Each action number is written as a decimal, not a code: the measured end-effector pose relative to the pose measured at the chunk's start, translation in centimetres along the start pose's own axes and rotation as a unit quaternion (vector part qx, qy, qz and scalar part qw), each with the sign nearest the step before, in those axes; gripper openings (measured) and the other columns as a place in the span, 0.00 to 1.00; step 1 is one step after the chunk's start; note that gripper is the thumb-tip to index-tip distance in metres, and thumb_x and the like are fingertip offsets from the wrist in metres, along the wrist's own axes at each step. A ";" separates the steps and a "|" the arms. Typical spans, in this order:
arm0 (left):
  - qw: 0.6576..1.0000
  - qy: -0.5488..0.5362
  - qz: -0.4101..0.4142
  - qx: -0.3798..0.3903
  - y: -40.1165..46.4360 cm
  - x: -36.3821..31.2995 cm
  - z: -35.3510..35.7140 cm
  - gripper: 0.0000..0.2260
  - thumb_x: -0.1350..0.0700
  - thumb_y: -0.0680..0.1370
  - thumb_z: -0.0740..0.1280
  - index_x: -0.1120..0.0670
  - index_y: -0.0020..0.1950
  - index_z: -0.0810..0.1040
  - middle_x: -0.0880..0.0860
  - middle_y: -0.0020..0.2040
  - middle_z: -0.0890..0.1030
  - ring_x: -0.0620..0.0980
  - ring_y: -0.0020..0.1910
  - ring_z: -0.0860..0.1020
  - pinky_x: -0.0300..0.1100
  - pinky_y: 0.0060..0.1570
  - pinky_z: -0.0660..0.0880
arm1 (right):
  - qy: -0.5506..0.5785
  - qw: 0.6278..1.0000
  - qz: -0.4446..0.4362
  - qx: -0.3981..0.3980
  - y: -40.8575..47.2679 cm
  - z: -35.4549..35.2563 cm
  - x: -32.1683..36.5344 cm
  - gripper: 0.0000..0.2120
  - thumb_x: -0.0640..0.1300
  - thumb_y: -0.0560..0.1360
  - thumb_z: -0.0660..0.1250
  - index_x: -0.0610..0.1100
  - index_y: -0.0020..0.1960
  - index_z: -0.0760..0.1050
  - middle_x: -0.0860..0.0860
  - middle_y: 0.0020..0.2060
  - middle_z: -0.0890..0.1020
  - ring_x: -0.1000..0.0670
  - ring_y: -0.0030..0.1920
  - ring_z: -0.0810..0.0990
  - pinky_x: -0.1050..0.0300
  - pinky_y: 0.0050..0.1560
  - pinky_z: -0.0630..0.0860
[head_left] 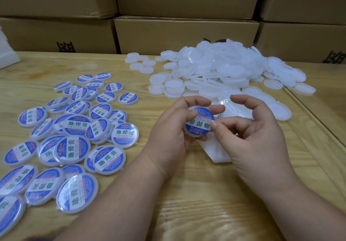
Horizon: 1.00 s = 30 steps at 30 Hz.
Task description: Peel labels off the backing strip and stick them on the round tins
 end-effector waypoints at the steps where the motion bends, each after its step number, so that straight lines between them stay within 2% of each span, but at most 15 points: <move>1: 1.000 0.004 -0.001 -0.002 0.0 0.0 0.0 0.12 0.58 0.73 0.59 0.51 0.49 0.81 0.60 0.57 0.85 0.60 0.53 0.83 0.47 0.42 0.72 | -0.002 1.000 -0.002 0.000 0.0 0.0 -0.1 0.24 0.42 0.72 0.76 0.59 0.61 0.70 0.51 0.39 0.88 0.40 0.43 0.82 0.57 0.42 0.76; 3: 1.000 0.010 -0.001 -0.006 0.0 0.0 -0.1 0.13 0.58 0.74 0.60 0.48 0.45 0.83 0.59 0.56 0.85 0.60 0.53 0.84 0.46 0.43 0.74 | -0.007 1.000 -0.004 0.000 0.1 -0.1 -0.2 0.23 0.40 0.74 0.76 0.59 0.60 0.70 0.52 0.39 0.88 0.40 0.43 0.82 0.60 0.41 0.77; 7: 1.000 0.020 0.002 -0.011 0.0 0.0 -0.2 0.15 0.59 0.73 0.59 0.45 0.44 0.84 0.58 0.56 0.86 0.60 0.55 0.84 0.51 0.50 0.73 | -0.008 1.000 -0.006 0.000 0.1 -0.2 -0.4 0.23 0.39 0.74 0.76 0.59 0.60 0.71 0.52 0.39 0.88 0.41 0.42 0.83 0.65 0.40 0.77; 13: 0.999 0.043 0.010 -0.013 0.1 0.0 -0.2 0.20 0.64 0.67 0.58 0.45 0.43 0.83 0.57 0.55 0.86 0.58 0.54 0.85 0.54 0.55 0.75 | -0.019 1.000 -0.005 -0.005 0.1 -0.3 -0.3 0.22 0.39 0.73 0.75 0.57 0.60 0.72 0.53 0.38 0.88 0.48 0.38 0.81 0.67 0.38 0.76; 15: 0.998 0.065 0.018 -0.021 0.0 -0.2 -0.3 0.21 0.65 0.65 0.57 0.44 0.44 0.83 0.55 0.54 0.87 0.57 0.56 0.84 0.55 0.55 0.75 | -0.025 1.000 0.001 -0.004 0.0 -0.3 -0.3 0.21 0.41 0.73 0.76 0.57 0.60 0.73 0.53 0.38 0.88 0.45 0.40 0.83 0.62 0.40 0.78; 17: 0.995 0.090 0.029 -0.034 -0.1 -0.5 -0.4 0.20 0.66 0.66 0.57 0.46 0.46 0.81 0.53 0.54 0.87 0.55 0.54 0.85 0.50 0.49 0.76 | -0.034 0.999 0.002 -0.005 -0.1 -0.3 -0.2 0.19 0.44 0.73 0.75 0.57 0.59 0.73 0.55 0.38 0.88 0.47 0.40 0.84 0.55 0.42 0.79; 20: 0.989 0.132 0.051 -0.048 -0.3 -1.0 -0.4 0.19 0.68 0.69 0.58 0.49 0.50 0.78 0.50 0.53 0.87 0.50 0.49 0.86 0.39 0.42 0.77 | -0.069 0.997 -0.007 -0.025 -0.3 -0.7 0.0 0.15 0.43 0.76 0.73 0.58 0.57 0.76 0.57 0.35 0.87 0.56 0.39 0.85 0.56 0.42 0.76; 23: 0.983 0.165 0.066 -0.053 -0.5 -1.1 -0.2 0.20 0.73 0.73 0.60 0.49 0.51 0.78 0.49 0.52 0.87 0.47 0.51 0.85 0.36 0.44 0.79 | -0.099 0.993 -0.021 -0.060 -0.6 -1.4 0.2 0.10 0.45 0.77 0.71 0.59 0.52 0.78 0.58 0.33 0.86 0.55 0.37 0.86 0.56 0.40 0.78; 26: 0.980 0.164 0.085 -0.072 -0.5 -1.6 -0.7 0.16 0.72 0.77 0.65 0.50 0.52 0.77 0.49 0.52 0.87 0.47 0.52 0.85 0.37 0.48 0.81 | -0.094 0.989 -0.036 -0.110 -0.8 -2.7 0.8 0.06 0.45 0.77 0.69 0.57 0.49 0.80 0.59 0.34 0.86 0.57 0.31 0.84 0.64 0.34 0.78; 30: 0.977 0.169 0.095 -0.090 -0.4 -2.6 -1.6 0.17 0.65 0.75 0.75 0.49 0.57 0.75 0.47 0.47 0.87 0.41 0.43 0.84 0.32 0.41 0.76 | -0.087 0.985 -0.043 -0.145 -0.6 -3.8 1.3 0.07 0.43 0.78 0.66 0.54 0.49 0.80 0.59 0.35 0.86 0.57 0.30 0.84 0.67 0.32 0.77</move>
Point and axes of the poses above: each hand's wrist, its own y-axis towards the middle knuckle, its own z-axis out of the palm, x = y × z, the point moved 10 cm from there along y, towards the middle knuckle
